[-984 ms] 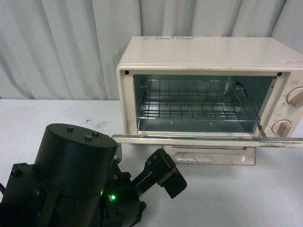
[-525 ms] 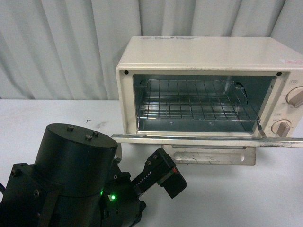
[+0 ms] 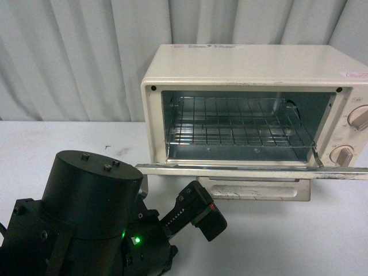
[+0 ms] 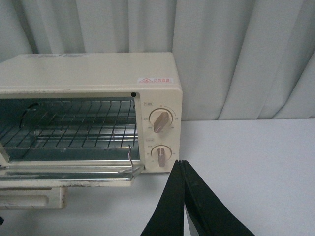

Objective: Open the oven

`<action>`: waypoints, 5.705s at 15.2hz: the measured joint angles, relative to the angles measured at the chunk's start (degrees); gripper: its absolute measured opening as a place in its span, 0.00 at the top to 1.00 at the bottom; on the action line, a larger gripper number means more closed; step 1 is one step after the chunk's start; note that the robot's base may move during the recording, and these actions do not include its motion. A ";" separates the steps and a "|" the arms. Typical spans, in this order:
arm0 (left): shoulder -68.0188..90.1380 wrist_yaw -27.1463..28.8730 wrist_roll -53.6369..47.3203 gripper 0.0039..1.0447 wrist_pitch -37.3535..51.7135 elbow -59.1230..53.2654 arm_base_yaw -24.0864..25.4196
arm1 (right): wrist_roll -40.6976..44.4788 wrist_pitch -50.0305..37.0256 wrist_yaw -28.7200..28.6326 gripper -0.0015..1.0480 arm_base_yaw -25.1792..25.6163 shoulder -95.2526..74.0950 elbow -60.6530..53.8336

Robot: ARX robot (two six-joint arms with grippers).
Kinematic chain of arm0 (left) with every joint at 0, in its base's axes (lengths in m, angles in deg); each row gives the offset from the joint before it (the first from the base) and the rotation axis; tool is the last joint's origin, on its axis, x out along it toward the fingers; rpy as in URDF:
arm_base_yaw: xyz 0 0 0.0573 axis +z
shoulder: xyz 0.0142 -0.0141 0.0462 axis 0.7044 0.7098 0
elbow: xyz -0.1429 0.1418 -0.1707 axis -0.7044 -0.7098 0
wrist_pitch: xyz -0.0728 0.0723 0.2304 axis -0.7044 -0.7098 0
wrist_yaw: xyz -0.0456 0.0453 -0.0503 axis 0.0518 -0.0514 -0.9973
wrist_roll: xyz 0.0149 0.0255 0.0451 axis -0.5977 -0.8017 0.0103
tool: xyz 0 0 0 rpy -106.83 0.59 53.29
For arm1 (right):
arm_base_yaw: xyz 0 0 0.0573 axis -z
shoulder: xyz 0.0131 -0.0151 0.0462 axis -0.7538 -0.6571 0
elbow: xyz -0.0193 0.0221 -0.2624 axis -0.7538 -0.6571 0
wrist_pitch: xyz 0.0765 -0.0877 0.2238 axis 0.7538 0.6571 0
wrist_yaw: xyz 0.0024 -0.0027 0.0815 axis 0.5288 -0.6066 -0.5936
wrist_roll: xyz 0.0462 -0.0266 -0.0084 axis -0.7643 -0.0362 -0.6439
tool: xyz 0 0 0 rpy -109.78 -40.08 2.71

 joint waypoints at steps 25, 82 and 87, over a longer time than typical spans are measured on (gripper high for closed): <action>0.00 0.07 0.04 0.06 -0.02 0.00 0.00 | -0.04 33.46 0.00 0.05 0.00 35.26 0.00; -117.63 7.37 -59.17 0.64 -45.97 -35.23 31.08 | -0.07 33.48 -0.02 0.06 0.00 35.26 0.00; -117.63 7.37 -59.21 0.04 -45.97 -35.23 31.08 | -0.07 33.48 -0.02 0.06 0.00 35.26 0.00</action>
